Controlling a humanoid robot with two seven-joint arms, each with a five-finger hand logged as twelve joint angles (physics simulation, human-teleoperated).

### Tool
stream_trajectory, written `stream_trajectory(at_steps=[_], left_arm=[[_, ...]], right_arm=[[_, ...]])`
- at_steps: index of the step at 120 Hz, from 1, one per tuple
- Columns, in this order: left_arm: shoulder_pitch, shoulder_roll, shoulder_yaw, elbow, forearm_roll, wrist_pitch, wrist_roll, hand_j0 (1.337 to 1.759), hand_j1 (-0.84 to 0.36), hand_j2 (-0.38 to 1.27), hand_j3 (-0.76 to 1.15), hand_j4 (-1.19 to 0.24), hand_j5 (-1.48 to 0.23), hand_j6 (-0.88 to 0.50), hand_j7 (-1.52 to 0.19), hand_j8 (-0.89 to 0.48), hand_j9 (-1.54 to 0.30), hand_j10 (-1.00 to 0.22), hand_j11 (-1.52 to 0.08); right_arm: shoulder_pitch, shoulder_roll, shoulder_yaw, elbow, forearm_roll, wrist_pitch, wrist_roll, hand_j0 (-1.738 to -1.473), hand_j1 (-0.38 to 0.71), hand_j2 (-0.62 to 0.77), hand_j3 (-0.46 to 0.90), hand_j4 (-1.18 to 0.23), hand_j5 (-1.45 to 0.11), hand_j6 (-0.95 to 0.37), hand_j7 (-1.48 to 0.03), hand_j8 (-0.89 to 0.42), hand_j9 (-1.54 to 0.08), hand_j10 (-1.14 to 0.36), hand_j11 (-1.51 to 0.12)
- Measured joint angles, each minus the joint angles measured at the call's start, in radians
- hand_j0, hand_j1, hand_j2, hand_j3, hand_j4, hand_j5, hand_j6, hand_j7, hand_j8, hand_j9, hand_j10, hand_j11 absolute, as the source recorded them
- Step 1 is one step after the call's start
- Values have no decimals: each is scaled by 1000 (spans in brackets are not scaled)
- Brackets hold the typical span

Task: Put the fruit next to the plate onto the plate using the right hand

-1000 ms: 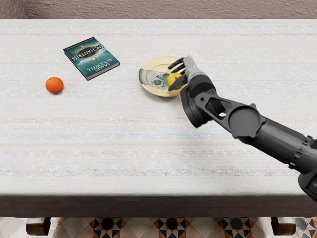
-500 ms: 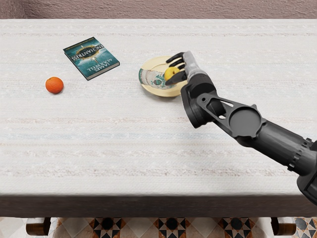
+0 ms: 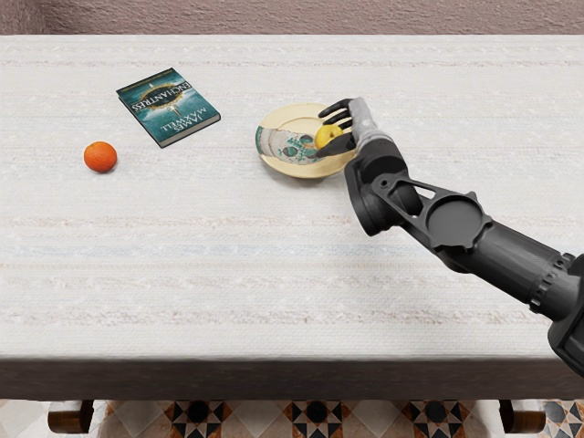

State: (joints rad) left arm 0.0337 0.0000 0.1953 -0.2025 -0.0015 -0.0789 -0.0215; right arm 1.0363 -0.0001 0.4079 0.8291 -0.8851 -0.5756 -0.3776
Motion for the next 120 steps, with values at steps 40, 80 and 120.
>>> stream_trajectory(at_steps=[40, 80, 120], left_arm=[[0, 0, 0, 0, 0, 0, 0, 1658, 349, 0, 0, 0, 0, 0, 0, 0, 0, 0, 0], [0, 0, -1, -1, -1, 0, 0, 1658, 349, 0, 0, 0, 0, 0, 0, 0, 0, 0, 0], [9, 0, -4, -1, -9, -1, 0, 1658, 349, 0, 0, 0, 0, 0, 0, 0, 0, 0, 0]], right_arm=[[4, 0, 1, 1, -1, -1, 3, -1658, -81, 46, 0, -247, -325, -234, -324, -204, -324, -235, -325], [20, -271, 123, 279, 233, 509, -95, -1658, -283, 7, 0, -60, -78, -58, -78, -52, -78, -58, -78], [-115, -606, 281, 303, 411, 1100, -16, -1658, -323, 0, 0, -24, -31, -24, -31, -22, -31, -23, -31]])
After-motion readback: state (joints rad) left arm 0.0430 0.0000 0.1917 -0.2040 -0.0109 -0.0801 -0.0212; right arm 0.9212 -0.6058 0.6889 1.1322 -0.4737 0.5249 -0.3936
